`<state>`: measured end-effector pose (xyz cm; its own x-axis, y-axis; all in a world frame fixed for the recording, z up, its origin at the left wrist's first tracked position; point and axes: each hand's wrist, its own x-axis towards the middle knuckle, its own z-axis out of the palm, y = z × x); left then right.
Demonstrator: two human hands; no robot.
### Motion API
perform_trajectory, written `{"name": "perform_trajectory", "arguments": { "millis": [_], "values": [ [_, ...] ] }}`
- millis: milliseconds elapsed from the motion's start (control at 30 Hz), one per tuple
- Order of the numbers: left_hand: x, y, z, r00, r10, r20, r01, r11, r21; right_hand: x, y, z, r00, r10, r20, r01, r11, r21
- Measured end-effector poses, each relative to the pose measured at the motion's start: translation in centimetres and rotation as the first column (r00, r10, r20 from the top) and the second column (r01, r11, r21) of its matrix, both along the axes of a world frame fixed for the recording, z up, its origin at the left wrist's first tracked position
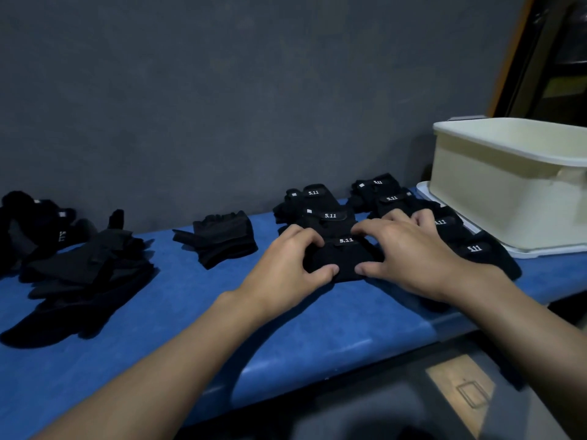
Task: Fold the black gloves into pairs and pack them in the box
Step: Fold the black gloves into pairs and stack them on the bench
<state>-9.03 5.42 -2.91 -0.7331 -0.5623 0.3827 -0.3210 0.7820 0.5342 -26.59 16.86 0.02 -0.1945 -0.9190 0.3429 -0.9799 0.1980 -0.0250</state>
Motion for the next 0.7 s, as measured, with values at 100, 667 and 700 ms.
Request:
{"name": "perform_trajectory", "arguments": {
  "millis": [100, 667, 700],
  "values": [
    [0.0, 0.1, -0.2, 1.000, 0.010, -0.010, -0.010, 1.000, -0.015, -0.2, 0.0, 0.1, 1.000, 0.002, 0.006, -0.002, 1.000, 0.020],
    [-0.8, 0.0, -1.1, 0.999, 0.048, 0.004, -0.047, 0.996, -0.076, -1.1, -0.6, 0.4, 0.999, 0.009, -0.032, -0.007, 0.996, 0.091],
    [-0.8, 0.1, -1.1, 0.999, 0.046, 0.004, -0.046, 0.996, -0.076, -1.1, -0.6, 0.4, 1.000, 0.008, -0.029, -0.006, 0.996, 0.090]
  ]
}}
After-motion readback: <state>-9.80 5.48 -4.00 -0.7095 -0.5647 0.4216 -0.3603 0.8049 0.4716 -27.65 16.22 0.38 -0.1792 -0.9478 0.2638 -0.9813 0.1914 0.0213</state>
